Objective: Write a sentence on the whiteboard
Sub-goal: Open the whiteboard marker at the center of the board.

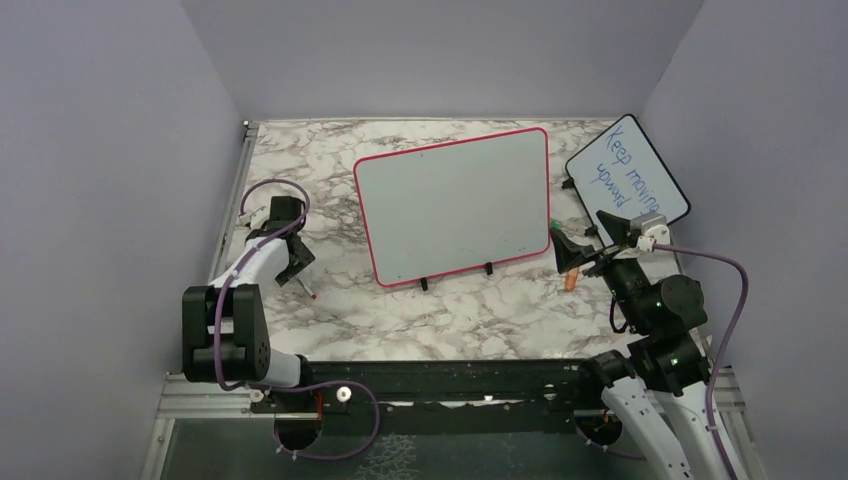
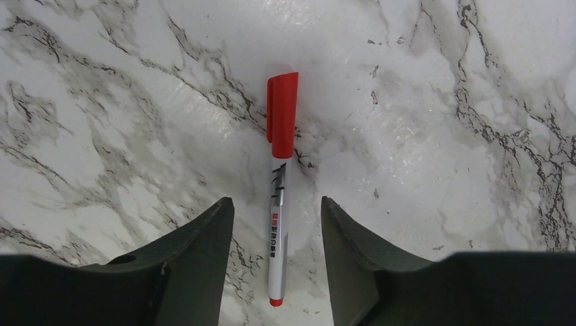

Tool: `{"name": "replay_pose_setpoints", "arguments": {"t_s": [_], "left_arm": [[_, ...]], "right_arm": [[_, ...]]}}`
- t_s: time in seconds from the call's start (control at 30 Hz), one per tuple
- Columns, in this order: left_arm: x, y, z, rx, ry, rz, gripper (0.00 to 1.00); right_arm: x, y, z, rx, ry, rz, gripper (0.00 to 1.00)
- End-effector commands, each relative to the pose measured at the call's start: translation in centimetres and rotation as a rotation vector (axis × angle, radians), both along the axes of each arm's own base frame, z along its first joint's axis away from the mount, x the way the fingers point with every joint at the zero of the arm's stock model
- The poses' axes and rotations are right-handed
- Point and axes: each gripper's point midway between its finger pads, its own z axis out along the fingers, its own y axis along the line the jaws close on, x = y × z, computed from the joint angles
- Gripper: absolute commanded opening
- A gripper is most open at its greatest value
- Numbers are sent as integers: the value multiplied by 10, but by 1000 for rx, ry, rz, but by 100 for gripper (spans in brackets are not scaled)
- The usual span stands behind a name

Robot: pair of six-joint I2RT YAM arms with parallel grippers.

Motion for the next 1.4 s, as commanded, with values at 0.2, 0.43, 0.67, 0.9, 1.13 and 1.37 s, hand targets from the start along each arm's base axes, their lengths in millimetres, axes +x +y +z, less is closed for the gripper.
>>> {"name": "replay_pose_setpoints", "arguments": {"t_s": [0.2,0.43,0.67,0.9,1.13,1.37], "left_arm": [[18,11,-2,6,-27,20,41],[22,7,-15,-29,-6,0,29],[16,4,-21,-46,27,-36,17],[19,2,7,-49,-52,-72,0],[27,-16,53,-127,-221,-110,0],[32,-50,122,-300,-458,-145,0]], "right_arm": [[2,-3,5,20,-22,-23,100],[2,-2,4,17,-19,-17,100],[7,-5,0,32,10,-41,100],[20,-4,-13,97,112,-73,100],[28,17,-25,122,220,11,100],[32,43,-33,112,288,135,100]]}}
